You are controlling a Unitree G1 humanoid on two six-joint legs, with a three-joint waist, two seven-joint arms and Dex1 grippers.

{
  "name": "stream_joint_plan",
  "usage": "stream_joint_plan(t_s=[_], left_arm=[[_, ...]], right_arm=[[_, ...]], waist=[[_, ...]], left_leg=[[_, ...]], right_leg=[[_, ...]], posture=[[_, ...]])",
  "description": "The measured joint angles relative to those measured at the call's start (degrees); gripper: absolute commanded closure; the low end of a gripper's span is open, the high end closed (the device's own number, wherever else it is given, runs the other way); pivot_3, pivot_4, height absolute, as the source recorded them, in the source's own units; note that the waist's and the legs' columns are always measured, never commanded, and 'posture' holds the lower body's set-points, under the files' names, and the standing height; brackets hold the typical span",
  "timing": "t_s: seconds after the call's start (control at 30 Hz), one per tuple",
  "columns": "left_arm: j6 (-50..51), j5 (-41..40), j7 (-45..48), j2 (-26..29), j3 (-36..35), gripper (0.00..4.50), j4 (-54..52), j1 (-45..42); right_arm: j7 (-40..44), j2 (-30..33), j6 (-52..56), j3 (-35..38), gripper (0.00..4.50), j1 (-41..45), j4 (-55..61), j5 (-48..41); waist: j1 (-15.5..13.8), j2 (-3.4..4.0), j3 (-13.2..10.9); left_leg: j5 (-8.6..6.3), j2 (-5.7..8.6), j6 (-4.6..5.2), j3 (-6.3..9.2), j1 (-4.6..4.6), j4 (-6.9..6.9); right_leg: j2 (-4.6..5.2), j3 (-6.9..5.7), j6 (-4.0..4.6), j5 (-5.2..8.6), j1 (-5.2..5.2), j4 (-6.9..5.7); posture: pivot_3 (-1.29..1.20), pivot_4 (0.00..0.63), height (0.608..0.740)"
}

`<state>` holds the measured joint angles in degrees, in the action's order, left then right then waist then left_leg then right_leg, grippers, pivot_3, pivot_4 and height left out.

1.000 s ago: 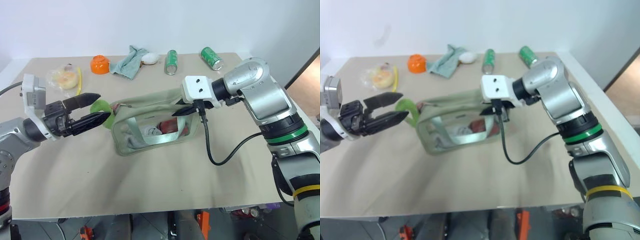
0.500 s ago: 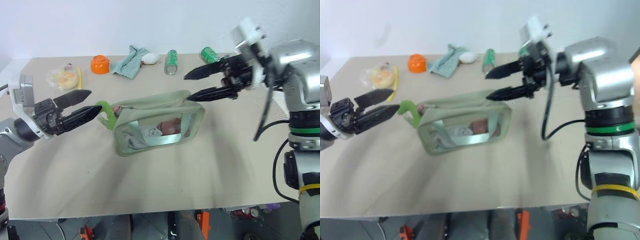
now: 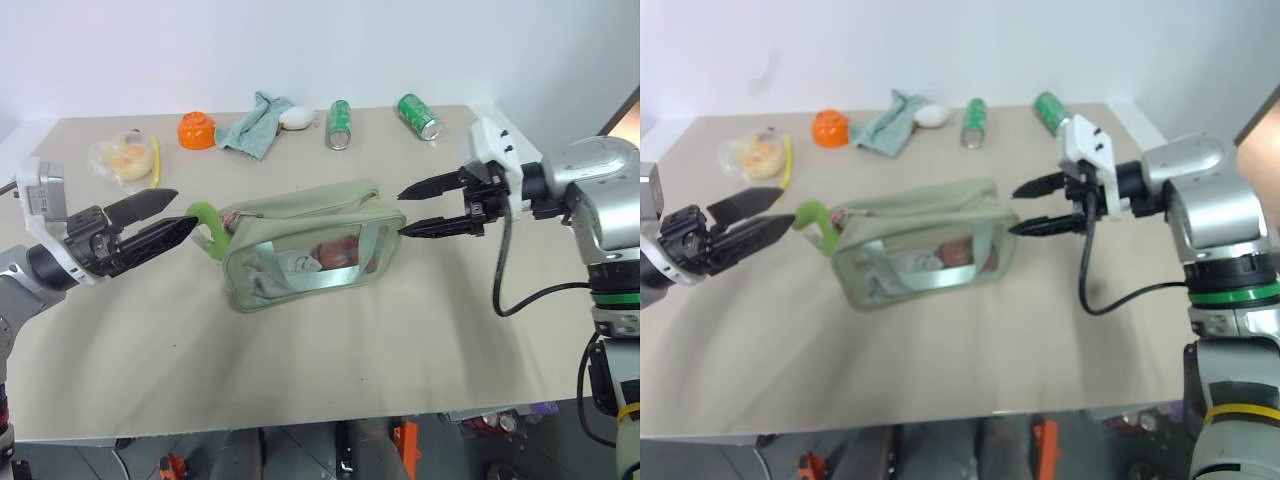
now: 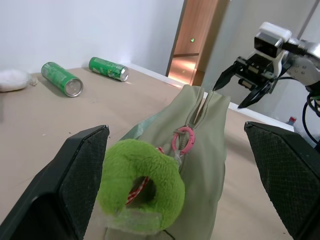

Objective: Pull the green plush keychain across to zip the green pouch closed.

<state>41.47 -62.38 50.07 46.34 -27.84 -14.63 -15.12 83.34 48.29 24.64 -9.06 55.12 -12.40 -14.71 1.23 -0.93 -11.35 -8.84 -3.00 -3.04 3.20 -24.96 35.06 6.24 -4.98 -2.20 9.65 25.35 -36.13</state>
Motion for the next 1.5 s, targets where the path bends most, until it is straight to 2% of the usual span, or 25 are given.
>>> stream_joint_plan(t_s=[0.17, 0.2, 0.37, 0.43, 0.73, 0.93, 1.5], left_arm=[[0.00, -0.05, -0.10, 0.00, 0.00, 0.00, -0.02, -0.03], [0.00, -0.05, -0.15, 0.00, 0.00, 0.00, -0.04, 0.00], [-0.01, 0.00, -0.83, -0.14, -0.01, 0.00, -0.65, 1.45], [0.00, 0.25, -0.84, -0.17, 0.01, 0.00, -0.73, 3.18], [0.16, 0.79, 0.34, 0.66, -1.26, 0.00, -1.05, 7.57], [-0.09, 3.09, -0.17, 1.06, -2.47, 0.00, 3.62, 8.42], [-0.29, 8.35, -1.83, -7.20, 4.95, 0.00, 11.85, -1.57]], right_arm=[[-0.20, -1.33, -1.38, -0.80, 1.46, 0.41, -2.46, 1.53], [-0.17, -1.53, -1.52, -0.81, 1.97, 0.50, -2.59, 1.59], [0.74, -2.32, -2.79, -0.82, 3.56, 0.57, -2.65, 1.42], [1.25, -2.38, -2.82, -0.81, 4.42, 0.56, -2.64, 1.36], [0.14, -2.58, -1.95, -0.80, 4.47, -0.60, -2.50, 1.45], [-0.70, -2.64, -1.90, -0.78, 4.47, -0.91, -2.25, 1.43], [-2.49, -2.33, -0.09, 0.26, 4.47, -3.23, 2.13, 0.86]], waist=[[-0.02, 0.00, 0.00], [-0.02, 0.00, 0.00], [-0.02, 0.00, 0.00], [-0.01, 0.00, 0.00], [-0.02, 0.00, 0.00], [-0.01, 0.00, 0.00], [0.04, -0.02, 0.01]], left_leg=[[0.00, 0.01, 0.00, 0.00, -0.02, 0.00], [0.00, 0.00, 0.00, 0.00, -0.02, 0.01], [0.00, 0.00, 0.00, 0.00, -0.01, 0.01], [0.00, 0.00, 0.00, 0.00, -0.01, 0.01], [0.00, -0.01, 0.00, 0.00, 0.00, 0.01], [0.00, -0.01, 0.00, 0.00, 0.04, 0.00], [0.00, -0.04, 0.00, -0.01, 0.09, 0.01]], right_leg=[[0.00, 0.01, 0.00, 0.00, 0.00, 0.01], [0.00, 0.01, 0.00, 0.01, 0.01, 0.01], [0.00, 0.01, 0.00, 0.00, 0.00, 0.00], [0.00, 0.01, 0.00, 0.00, 0.01, 0.00], [0.00, 0.00, 0.01, 0.00, 0.01, 0.01], [0.00, 0.00, 0.03, -0.01, -0.01, 0.00], [-0.05, 0.03, 0.02, -0.04, -0.05, -0.01]], posture=[[0.00, 0.150, 0.740], [0.00, 0.150, 0.740], [0.00, 0.150, 0.740], [0.00, 0.150, 0.740], [0.00, 0.150, 0.740], [0.00, 0.150, 0.740], [0.00, 0.150, 0.740]])
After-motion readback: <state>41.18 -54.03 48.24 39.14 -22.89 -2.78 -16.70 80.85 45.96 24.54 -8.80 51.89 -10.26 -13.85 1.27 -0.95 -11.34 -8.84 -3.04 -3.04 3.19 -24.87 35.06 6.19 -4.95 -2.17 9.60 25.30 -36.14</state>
